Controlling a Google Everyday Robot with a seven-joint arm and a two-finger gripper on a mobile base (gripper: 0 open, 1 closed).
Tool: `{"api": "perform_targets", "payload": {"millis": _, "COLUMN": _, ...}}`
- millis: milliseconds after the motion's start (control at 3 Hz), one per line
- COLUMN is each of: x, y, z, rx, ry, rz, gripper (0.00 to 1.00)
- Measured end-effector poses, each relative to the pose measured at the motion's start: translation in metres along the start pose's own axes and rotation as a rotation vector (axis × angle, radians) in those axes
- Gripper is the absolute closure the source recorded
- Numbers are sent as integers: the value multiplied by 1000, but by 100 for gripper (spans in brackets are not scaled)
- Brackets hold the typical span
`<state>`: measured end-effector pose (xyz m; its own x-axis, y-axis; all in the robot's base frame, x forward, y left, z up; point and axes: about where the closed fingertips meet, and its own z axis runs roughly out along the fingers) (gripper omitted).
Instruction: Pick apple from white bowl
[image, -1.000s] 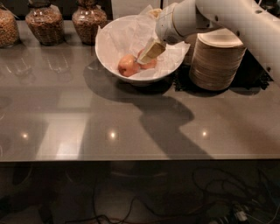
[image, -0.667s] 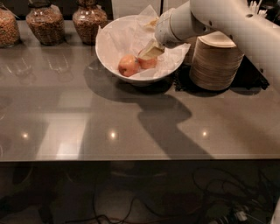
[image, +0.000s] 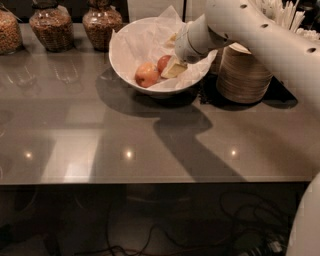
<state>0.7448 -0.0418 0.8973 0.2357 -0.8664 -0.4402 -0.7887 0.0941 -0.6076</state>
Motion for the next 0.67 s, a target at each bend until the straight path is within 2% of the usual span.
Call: {"api": "perform_targets", "payload": {"millis": 667, "x": 11, "y": 8, "z": 26, "rx": -42, "ry": 52, "rz": -29, "gripper": 37}}
